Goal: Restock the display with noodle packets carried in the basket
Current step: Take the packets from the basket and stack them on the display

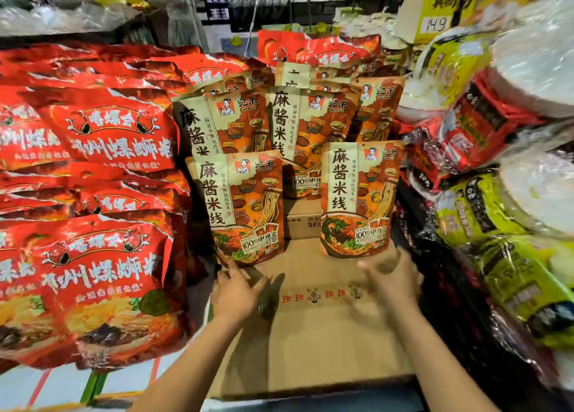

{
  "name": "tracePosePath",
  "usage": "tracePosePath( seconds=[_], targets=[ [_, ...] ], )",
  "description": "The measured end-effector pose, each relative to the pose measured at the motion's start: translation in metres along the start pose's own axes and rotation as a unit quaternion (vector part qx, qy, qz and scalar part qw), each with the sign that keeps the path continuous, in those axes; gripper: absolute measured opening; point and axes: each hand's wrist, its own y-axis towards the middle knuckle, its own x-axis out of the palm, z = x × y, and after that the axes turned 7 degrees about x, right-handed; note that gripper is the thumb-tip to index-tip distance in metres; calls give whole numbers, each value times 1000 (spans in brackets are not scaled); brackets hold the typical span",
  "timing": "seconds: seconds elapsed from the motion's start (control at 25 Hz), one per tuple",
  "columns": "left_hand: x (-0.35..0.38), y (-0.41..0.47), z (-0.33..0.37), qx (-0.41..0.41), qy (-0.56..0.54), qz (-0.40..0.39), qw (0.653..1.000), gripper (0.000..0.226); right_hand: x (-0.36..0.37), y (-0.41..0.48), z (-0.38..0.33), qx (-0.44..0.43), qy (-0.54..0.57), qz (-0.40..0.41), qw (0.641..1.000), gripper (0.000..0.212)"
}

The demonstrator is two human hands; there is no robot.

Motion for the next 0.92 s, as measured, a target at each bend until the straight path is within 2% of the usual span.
tracePosePath(
  seconds=[0.12, 0.2, 0.4, 0.52, 0.6, 0.68, 0.84, 0.92],
  targets=[
    [10, -25, -7, 84, 132, -37, 987, 103, 0, -48, 28, -20, -109, -41, 993, 102],
    [13, -40, -10, 136, 168, -42, 976, 101, -3, -73, 48, -28, -152, -48, 987, 100],
    [20, -77, -1, 234, 180, -95, 951, 93, -24, -139, 82, -5, -211, 46, 976, 94],
    [24, -101, -5, 286, 176, -130, 933, 90, -36, -184, 105, 52, -272, 51, 959, 92],
    [32, -128, -7, 344, 187, -153, 907, 88, -46, -230, 129, 113, -272, 56, 954, 95],
    [39, -145, -6, 377, 209, -121, 894, 88, -50, -250, 155, 129, -264, 58, 954, 97],
    [60, -208, -12, 459, 204, -222, 835, 90, -68, -346, 218, 254, -236, 100, 933, 99],
    [74, -244, -12, 489, 215, -247, 808, 92, -77, -388, 254, 312, -210, 108, 920, 101]
  ],
)
